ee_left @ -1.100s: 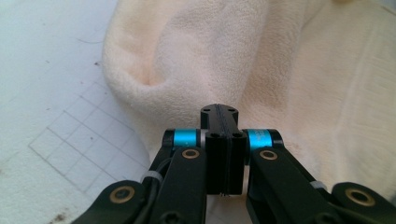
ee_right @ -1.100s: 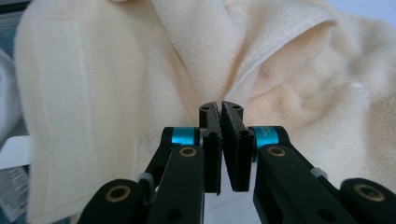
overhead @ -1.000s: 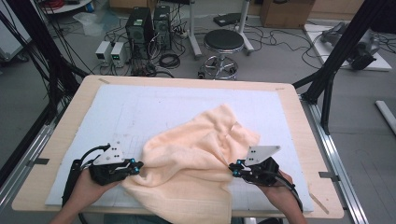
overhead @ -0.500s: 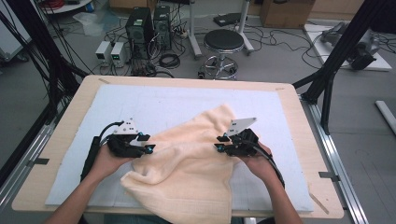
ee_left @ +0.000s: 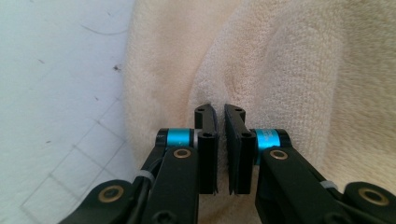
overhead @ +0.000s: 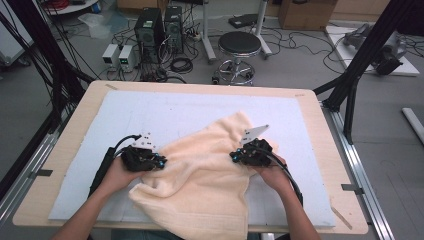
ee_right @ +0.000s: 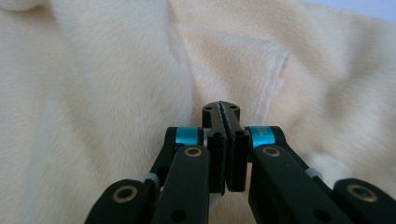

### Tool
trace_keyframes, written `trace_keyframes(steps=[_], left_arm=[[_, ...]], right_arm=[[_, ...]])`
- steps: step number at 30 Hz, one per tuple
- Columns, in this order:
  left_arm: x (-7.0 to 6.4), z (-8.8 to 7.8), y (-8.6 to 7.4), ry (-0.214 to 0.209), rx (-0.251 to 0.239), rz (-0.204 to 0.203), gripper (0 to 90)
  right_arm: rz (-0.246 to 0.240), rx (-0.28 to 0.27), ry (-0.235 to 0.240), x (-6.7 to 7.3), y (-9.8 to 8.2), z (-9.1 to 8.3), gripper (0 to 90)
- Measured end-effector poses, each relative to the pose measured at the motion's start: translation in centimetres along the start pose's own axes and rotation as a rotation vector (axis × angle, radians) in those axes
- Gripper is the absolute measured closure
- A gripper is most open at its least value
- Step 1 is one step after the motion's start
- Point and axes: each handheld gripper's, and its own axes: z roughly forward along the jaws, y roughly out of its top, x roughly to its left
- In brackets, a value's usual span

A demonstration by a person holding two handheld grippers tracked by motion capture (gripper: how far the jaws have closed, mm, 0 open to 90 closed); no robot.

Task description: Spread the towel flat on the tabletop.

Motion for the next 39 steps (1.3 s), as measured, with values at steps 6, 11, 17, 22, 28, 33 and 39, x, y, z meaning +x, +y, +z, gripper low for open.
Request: trace_keyframes(steps=[6,11,17,22,28,33,39], left_arm=[[-2.0,-2.8,-1.0,0.009,-0.064,0.016,84.5],[-4.1,-4.3,-1.7,0.003,-0.113,0.027,84.5],[-4.5,-4.5,-1.1,0.031,-0.122,0.049,71.9],[-2.3,-4.7,-0.3,0.083,-0.186,-0.004,64.3],[0.2,-1.5,-0.8,0.009,-0.083,-0.043,56.7],[-0.5,1.1,-1.4,-0.033,0.016,-0.004,63.9],[-0.9,-0.6,-1.1,-0.027,-0.035,-0.01,84.2]], right_arm=[[0.008,-0.038,-0.023,1.5,-1.9,-3.9,90.0],[0.015,-0.068,-0.03,3.5,-4.0,-6.4,89.9],[-0.023,-0.071,-0.05,4.2,-3.5,-6.9,82.0],[-0.077,-0.084,-0.052,2.8,-1.1,-4.9,77.7],[-0.078,-0.055,-0.035,0.5,0.5,-1.0,61.6],[-0.053,0.029,0.054,0.0,0.0,2.0,69.3],[-0.075,0.027,0.037,0.9,0.3,0.1,86.2]])
